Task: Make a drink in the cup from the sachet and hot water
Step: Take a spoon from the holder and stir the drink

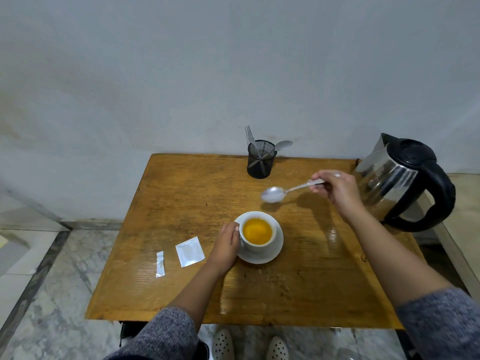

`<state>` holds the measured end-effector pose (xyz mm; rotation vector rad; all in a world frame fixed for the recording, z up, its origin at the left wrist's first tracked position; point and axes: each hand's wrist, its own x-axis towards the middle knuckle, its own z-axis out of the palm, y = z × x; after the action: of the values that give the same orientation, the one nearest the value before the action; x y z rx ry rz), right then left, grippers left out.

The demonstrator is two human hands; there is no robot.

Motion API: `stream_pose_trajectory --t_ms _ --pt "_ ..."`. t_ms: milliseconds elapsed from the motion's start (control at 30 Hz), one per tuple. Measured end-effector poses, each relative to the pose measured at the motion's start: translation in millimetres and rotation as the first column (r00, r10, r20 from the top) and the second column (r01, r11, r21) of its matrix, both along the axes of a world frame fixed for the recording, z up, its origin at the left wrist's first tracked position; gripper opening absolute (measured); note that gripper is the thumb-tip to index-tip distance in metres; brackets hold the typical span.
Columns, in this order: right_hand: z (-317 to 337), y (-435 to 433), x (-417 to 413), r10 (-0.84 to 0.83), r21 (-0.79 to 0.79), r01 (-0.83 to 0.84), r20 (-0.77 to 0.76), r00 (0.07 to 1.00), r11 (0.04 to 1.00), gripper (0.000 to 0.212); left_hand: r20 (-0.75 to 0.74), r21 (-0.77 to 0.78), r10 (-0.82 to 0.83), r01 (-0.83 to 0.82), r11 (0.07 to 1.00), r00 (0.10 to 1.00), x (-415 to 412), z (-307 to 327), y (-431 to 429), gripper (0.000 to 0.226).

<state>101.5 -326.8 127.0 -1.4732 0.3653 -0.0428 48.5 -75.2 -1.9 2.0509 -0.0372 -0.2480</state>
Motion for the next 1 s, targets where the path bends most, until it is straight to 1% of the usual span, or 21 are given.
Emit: stream_pose_trajectory --t_ms 67,100,133,233,333,400,433,500,533,600,633,667,733,1000 --pt "-17.9 -14.9 -9.3 -0.151 0.207 0.178 -0.141 0.978 0.962 0.022 -0.001 0.002 0.000 0.000 1.000 1.000 -0.6 -0.5 -0.1 0.026" --pt "-26.8 -20.3 -14.6 -0.171 0.281 0.229 -0.216 0.961 0.932 0.021 0.002 0.003 -0.001 0.001 1.000 1.000 -0.7 -0.6 -0.1 0.026" --pt "-35.1 -25.0 -20.0 -0.165 0.320 0.253 -0.276 0.947 0.913 0.020 0.006 0.005 -0.002 0.002 1.000 1.000 -0.6 -0.8 -0.2 0.026" --pt "-53.8 -30.7 -31.3 -0.123 0.320 0.257 -0.384 0.915 0.912 0.016 0.011 0.004 -0.003 0.003 1.000 1.000 -0.8 -0.4 -0.5 0.026" --pt "-65.0 -28.3 -36.4 -0.116 0.268 0.250 -0.432 0.894 0.930 0.015 0.023 0.011 0.001 -0.002 1.000 1.000 -1.3 -0.5 -1.3 0.026" --pt "-72.3 -23.3 -39.4 -0.103 0.213 0.216 -0.444 0.890 0.953 0.016 0.038 0.017 0.002 -0.003 1.000 0.999 -0.9 -1.0 -1.2 0.023" --pt "-77.7 -20.6 -40.6 -0.098 0.157 0.186 -0.448 0.889 0.970 0.017 0.042 0.016 0.001 -0.002 1.000 0.999 -0.8 -1.0 -1.0 0.021" --pt "-86.9 -13.4 -44.3 -0.100 -0.005 0.110 -0.466 0.879 0.994 0.016 0.039 0.015 0.001 -0.001 1.000 0.999 -0.8 -0.5 -0.9 0.020" --pt "-90.6 -9.8 -46.3 -0.110 -0.115 0.062 -0.479 0.871 0.991 0.016 0.036 0.015 0.002 -0.003 1.000 0.999 -0.9 -0.2 -0.8 0.020" --pt "-95.7 -2.6 -49.2 -0.118 -0.356 -0.083 -0.507 0.854 0.931 0.015 0.034 0.019 0.004 -0.005 1.000 0.999 -1.0 0.2 -1.0 0.023" --pt "-96.8 1.7 -50.6 -0.103 -0.426 -0.153 -0.519 0.848 0.892 0.015 0.033 0.019 0.005 -0.005 1.000 0.999 -0.8 0.3 -1.3 0.023" --pt "-97.5 6.1 -52.5 -0.083 -0.462 -0.204 -0.528 0.845 0.863 0.016 0.033 0.018 0.007 -0.007 1.000 0.999 -0.7 0.3 -1.7 0.023" --pt "-102.0 13.6 -55.9 -0.055 -0.503 -0.256 -0.523 0.850 0.826 0.018 0.031 0.018 0.015 -0.016 1.000 0.999 -0.6 0.1 -2.3 0.024" --pt "-119.0 28.1 -65.2 -0.012 -0.645 -0.308 -0.441 0.897 0.699 0.017 0.027 0.029 0.026 -0.026 0.999 0.999 -2.6 4.4 -3.8 0.026"
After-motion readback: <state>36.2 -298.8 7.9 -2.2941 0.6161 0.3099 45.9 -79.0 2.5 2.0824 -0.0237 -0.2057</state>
